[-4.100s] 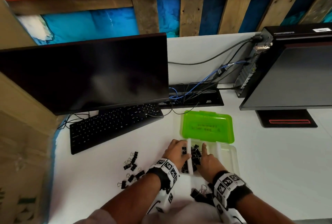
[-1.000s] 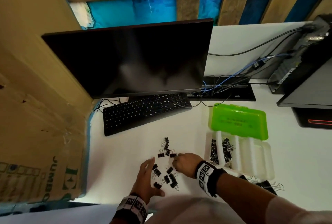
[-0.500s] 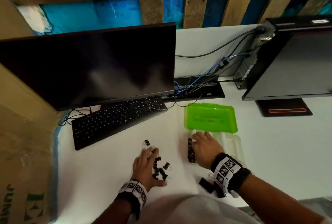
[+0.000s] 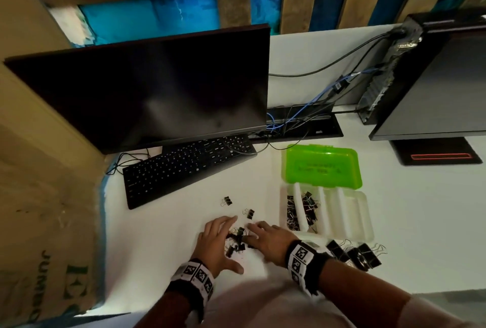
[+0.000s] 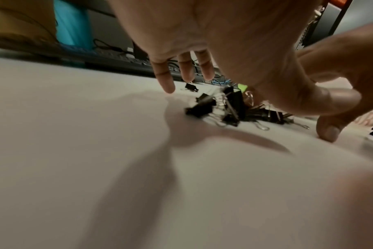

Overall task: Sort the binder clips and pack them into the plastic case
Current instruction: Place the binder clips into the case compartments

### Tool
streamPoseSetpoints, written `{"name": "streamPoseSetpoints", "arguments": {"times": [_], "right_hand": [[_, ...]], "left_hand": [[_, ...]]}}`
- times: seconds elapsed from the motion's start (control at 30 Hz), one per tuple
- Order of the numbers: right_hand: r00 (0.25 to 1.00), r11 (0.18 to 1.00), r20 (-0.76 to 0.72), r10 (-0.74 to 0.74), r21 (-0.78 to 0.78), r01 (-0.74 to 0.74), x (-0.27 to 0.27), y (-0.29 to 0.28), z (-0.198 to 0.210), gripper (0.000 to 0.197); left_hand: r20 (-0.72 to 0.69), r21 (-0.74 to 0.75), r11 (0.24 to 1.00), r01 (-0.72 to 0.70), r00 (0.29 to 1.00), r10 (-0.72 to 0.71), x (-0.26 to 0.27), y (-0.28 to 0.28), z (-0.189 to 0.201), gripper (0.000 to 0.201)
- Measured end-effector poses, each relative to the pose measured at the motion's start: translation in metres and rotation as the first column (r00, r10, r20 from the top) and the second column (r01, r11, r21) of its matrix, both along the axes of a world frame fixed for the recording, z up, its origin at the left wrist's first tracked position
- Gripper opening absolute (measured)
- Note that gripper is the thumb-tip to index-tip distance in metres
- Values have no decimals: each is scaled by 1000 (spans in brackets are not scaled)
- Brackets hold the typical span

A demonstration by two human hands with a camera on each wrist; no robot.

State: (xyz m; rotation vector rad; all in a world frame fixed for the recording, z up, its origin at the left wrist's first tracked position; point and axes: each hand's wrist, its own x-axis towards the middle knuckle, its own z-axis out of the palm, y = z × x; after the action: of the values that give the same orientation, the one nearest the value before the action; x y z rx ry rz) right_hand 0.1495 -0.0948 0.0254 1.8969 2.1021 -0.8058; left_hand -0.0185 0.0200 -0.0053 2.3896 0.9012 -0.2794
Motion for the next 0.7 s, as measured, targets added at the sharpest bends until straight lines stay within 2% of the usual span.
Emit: {"name": "streamPoseSetpoints", "arguments": {"times": [0.1, 0.3, 0.4, 0.47, 0.57, 0.63, 0.7], "right_hand": [[1000, 999, -4, 17, 47, -16, -1, 3, -1, 44], [999, 997, 7, 42, 63, -42, 8, 6, -21, 45], [998, 998, -61, -9, 63, 13, 8, 10, -23, 35], [990, 995, -126, -61, 72, 71, 7, 12, -21, 32], [972, 990, -199, -123, 49, 135, 8, 12, -18, 27], [964, 987, -219, -149, 32, 160, 11, 9, -16, 24], [951, 979, -240, -193, 20, 203, 14, 5, -14, 23]], "left_hand": [[-19, -76, 997, 10, 1000, -11, -26, 7, -3, 133], [55, -265, 956, -126, 988, 145, -32, 2, -11, 127], [90, -281, 954, -105, 987, 136, -17, -3, -16, 119], [102, -274, 959, -67, 990, 99, -8, -6, -17, 108], [136, -238, 971, -23, 989, 57, 3, -10, -20, 74], [174, -252, 967, -41, 981, 87, 6, -10, -23, 53], [180, -245, 968, -49, 979, 95, 8, -9, -24, 43]]}}
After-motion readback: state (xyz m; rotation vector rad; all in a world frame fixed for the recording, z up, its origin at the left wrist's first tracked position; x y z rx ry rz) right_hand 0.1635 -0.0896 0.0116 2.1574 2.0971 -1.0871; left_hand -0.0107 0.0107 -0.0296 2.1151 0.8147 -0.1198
